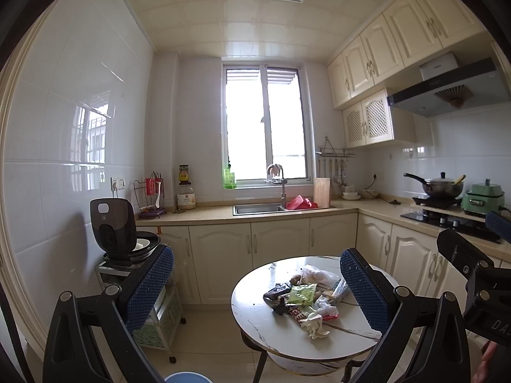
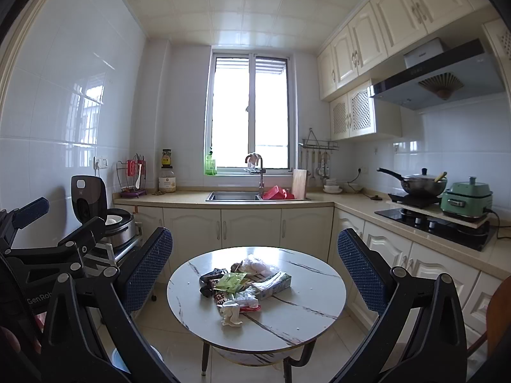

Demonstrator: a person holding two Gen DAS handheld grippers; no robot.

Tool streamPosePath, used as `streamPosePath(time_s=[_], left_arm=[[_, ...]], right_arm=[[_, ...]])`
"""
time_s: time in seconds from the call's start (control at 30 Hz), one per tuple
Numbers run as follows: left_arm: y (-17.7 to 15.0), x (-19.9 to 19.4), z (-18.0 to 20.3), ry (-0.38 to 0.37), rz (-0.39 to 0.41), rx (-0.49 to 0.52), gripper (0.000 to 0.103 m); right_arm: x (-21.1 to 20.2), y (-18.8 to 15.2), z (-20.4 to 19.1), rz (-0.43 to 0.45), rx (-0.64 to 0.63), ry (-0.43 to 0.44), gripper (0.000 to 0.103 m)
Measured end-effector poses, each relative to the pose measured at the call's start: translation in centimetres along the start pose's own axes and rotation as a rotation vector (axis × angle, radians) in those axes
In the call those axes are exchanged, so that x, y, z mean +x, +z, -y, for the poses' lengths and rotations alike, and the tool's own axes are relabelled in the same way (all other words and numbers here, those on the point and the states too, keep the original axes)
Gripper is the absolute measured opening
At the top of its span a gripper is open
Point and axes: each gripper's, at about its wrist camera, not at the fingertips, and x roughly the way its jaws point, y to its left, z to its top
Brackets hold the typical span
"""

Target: Collect trash

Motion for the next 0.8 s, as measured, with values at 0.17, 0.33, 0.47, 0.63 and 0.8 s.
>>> streamPosePath(time_s=[0.17,0.33,0.47,0.63,0.8], left_arm=[[-0.1,0.5,0.0,-0.004,-0.006,0.004,0.102],[-0.3,1.5,0.4,-0.011,0.002,0.010,0.102],[-1.1,4.0,0.5,-0.014,-0.007,0.014,0.102],[-2.2,8.1,0.1,-0.003,-0.045,-0.004,0.102],[-3.8,13.6,0.3,0.013,-0.149,-0.004,0.102]], right_arm=[[0.5,0.0,0.2,-0.003,0.003,-0.001,0.103],[1.1,-0.7,0.7,0.008,0.002,-0.001,0.103],[2.7,-1.7,1.5,0.002,0.006,-0.021,0.103],[5.9,-3.4,3.6,-0.038,0.040,-0.044,0.103],[9.5,-5.8,5.2,-0.114,0.064,-0.055,0.103]])
